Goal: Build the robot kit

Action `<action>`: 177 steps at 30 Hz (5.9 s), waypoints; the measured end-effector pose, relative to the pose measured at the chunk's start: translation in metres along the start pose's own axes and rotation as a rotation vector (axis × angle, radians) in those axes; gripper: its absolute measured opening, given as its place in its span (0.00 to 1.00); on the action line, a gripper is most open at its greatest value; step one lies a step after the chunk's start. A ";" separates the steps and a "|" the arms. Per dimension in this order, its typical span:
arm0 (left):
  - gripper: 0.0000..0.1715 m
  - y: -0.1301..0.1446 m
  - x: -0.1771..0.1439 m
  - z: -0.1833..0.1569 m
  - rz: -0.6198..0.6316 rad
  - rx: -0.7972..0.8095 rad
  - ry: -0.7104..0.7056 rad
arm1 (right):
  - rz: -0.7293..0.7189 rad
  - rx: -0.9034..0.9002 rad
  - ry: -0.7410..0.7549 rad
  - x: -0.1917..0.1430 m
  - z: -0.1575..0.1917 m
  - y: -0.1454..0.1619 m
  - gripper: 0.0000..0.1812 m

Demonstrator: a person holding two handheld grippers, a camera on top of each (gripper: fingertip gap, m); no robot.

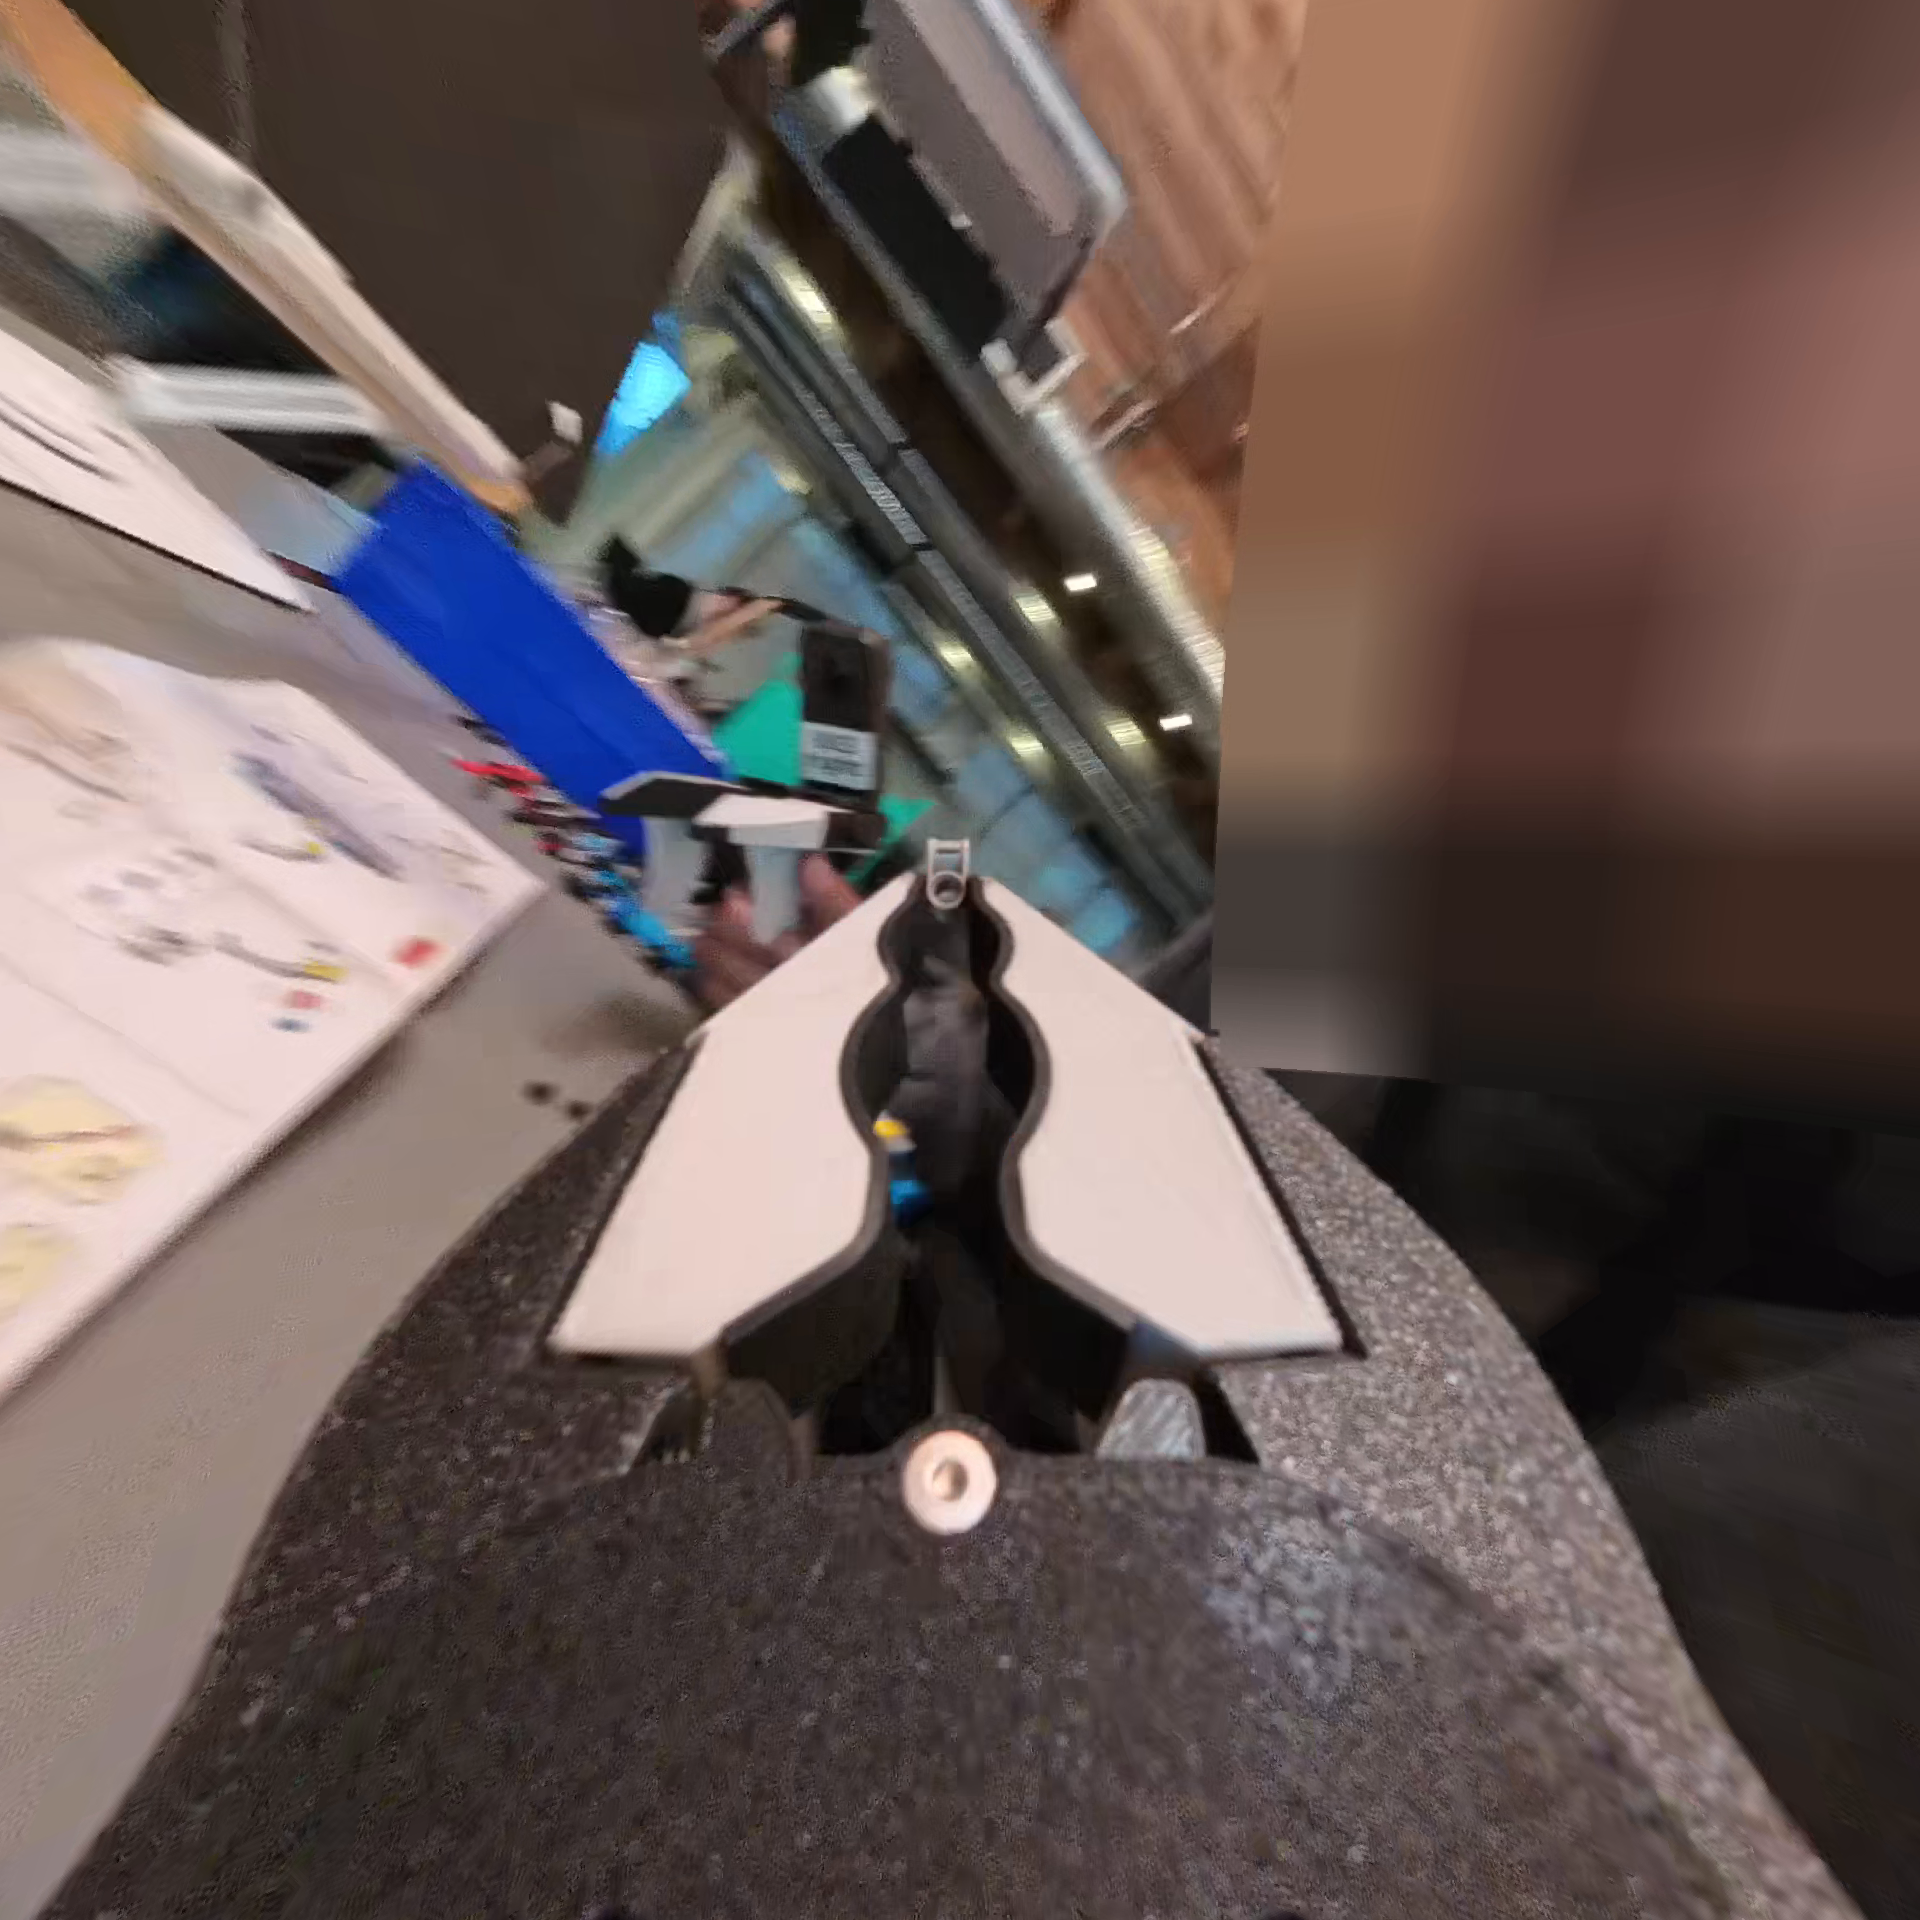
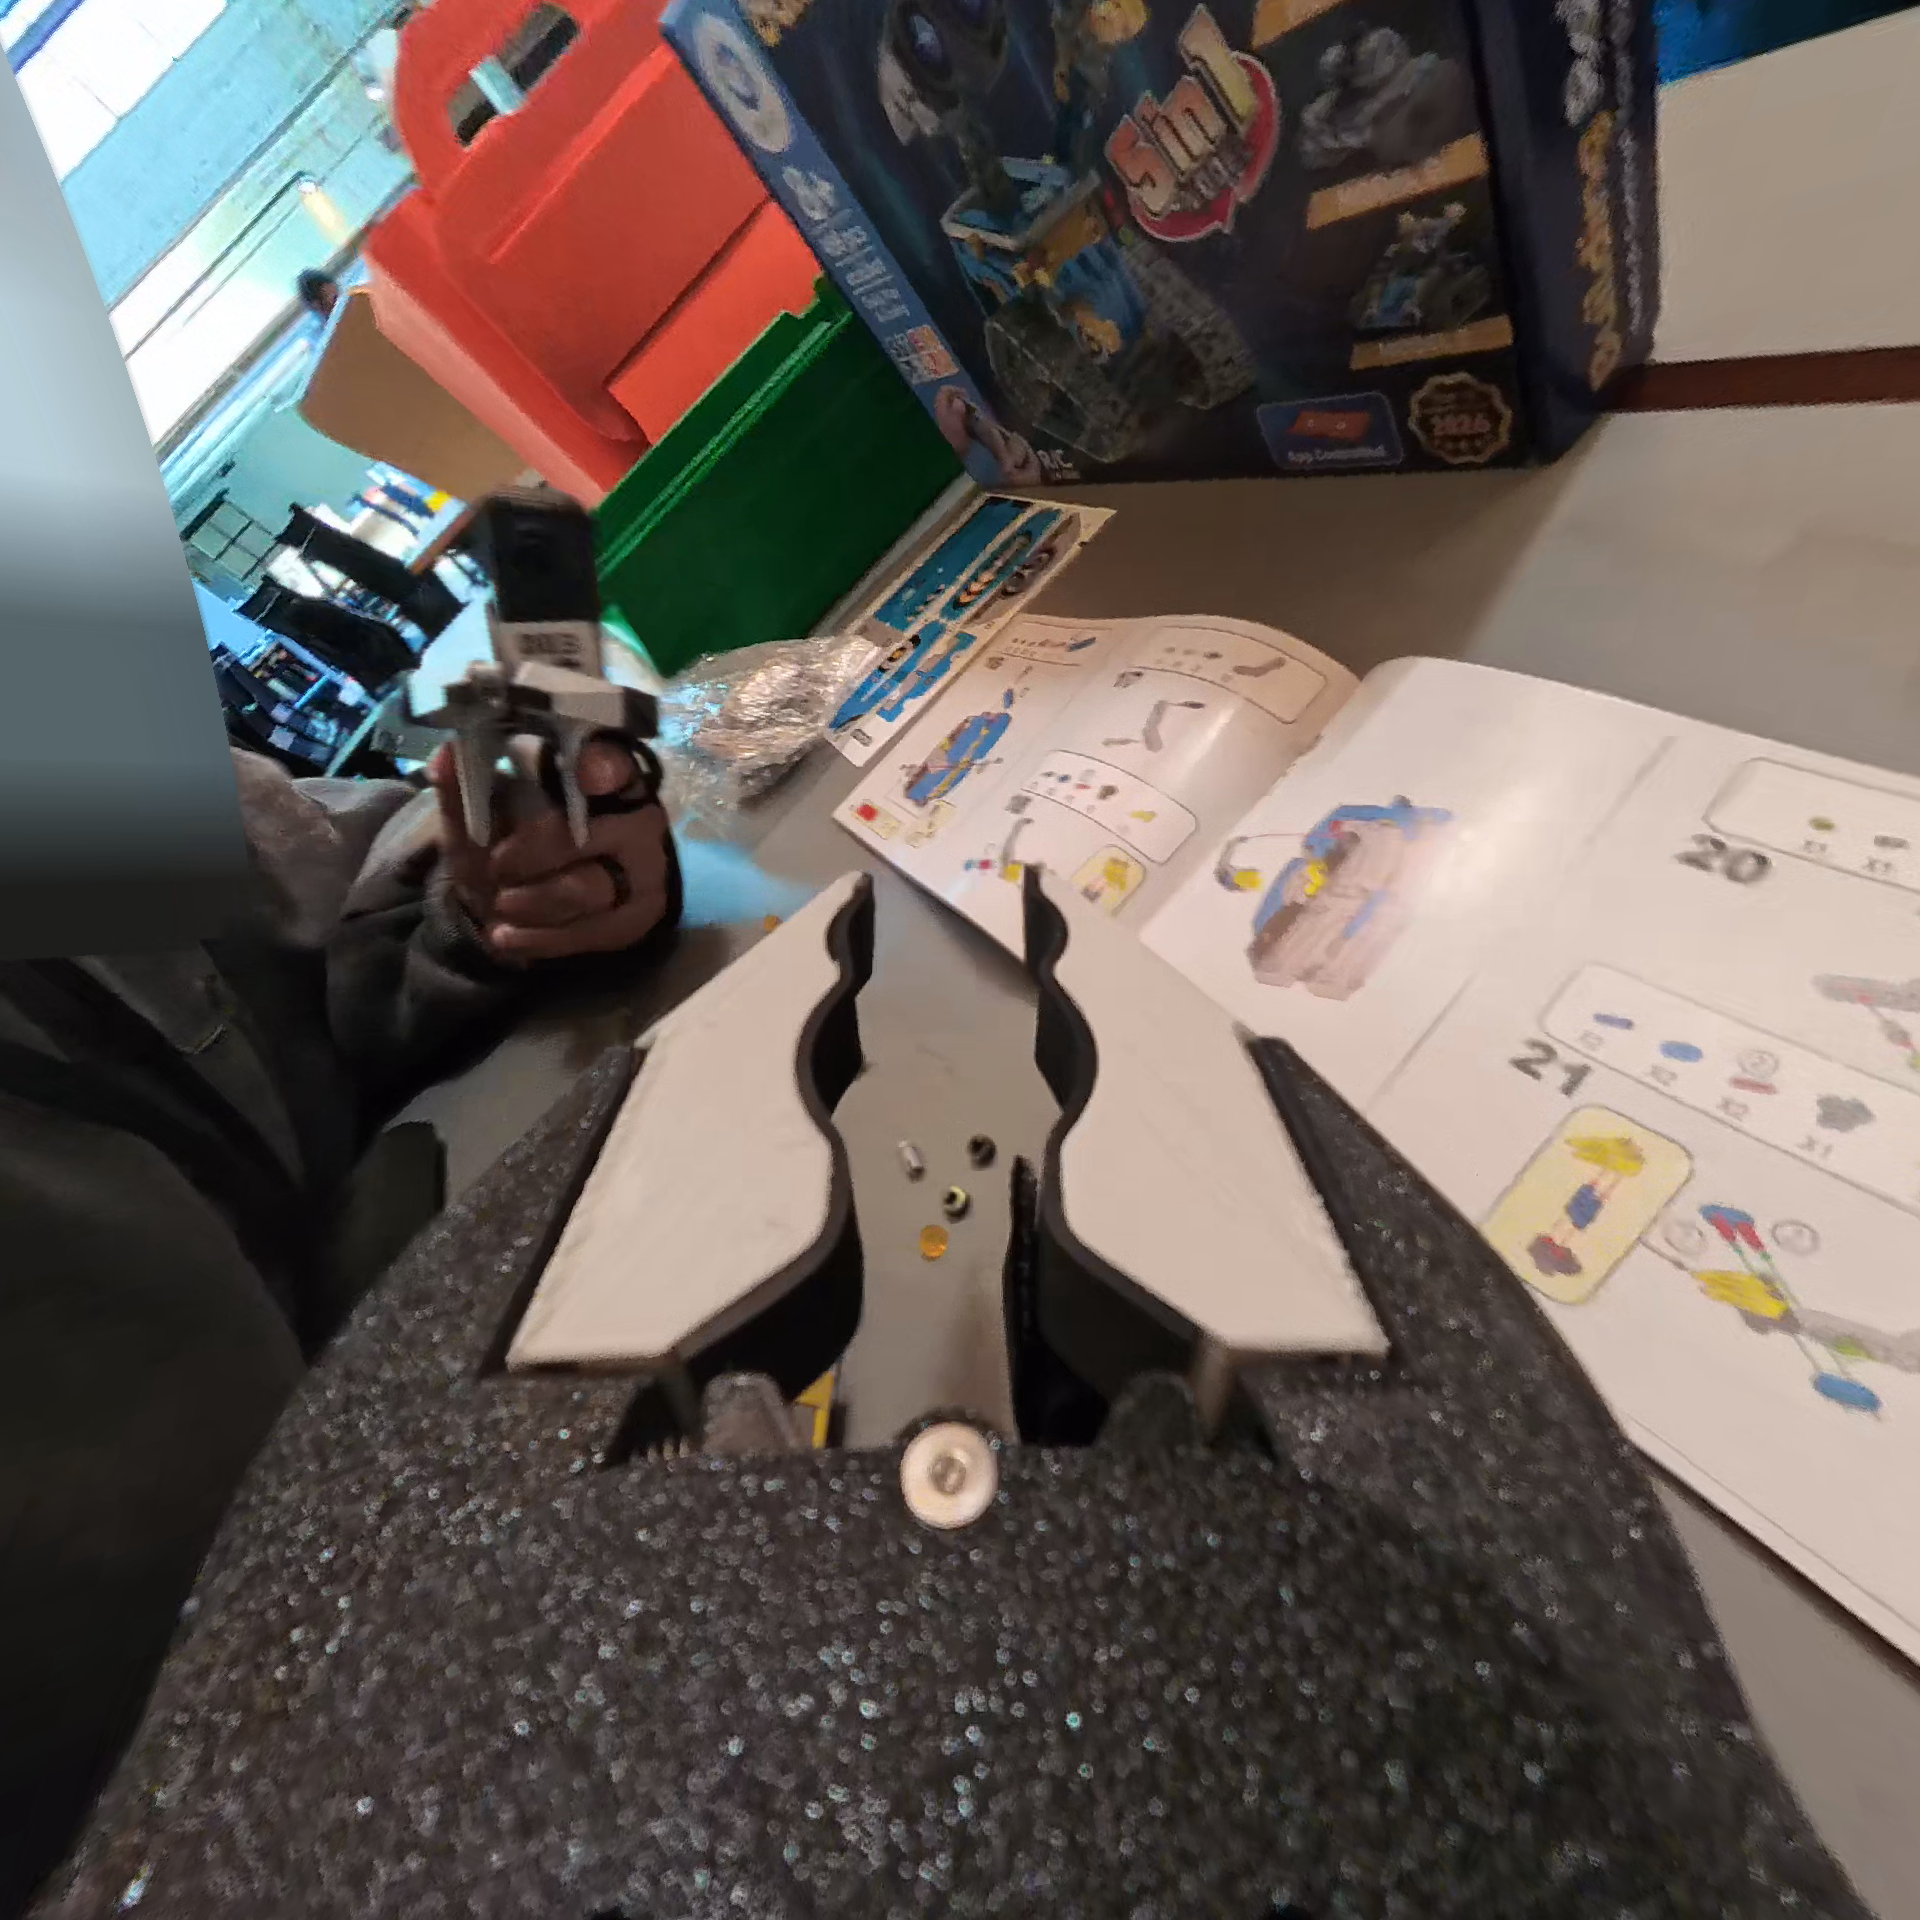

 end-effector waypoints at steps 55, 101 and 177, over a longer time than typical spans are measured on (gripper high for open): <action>0.16 0.083 0.045 -0.027 0.405 0.313 0.006 | 0.085 -0.327 -0.359 0.010 0.117 0.011 0.04; 0.06 0.089 0.053 -0.066 0.425 -0.340 0.552 | 0.256 -0.469 -0.633 0.027 0.189 0.050 0.04; 0.04 0.041 0.006 0.017 0.332 0.445 -0.348 | 0.394 -0.673 -0.154 0.072 0.124 0.015 0.02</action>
Point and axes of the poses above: each gripper's, where its closed fingertips meet, x out along the fingers, y out of its underside, z = x × y across the jaws, the point moved 1 cm from there along -x, back along the fingers, and after that the axes turned 11 degrees about z, right-handed, at the moved point
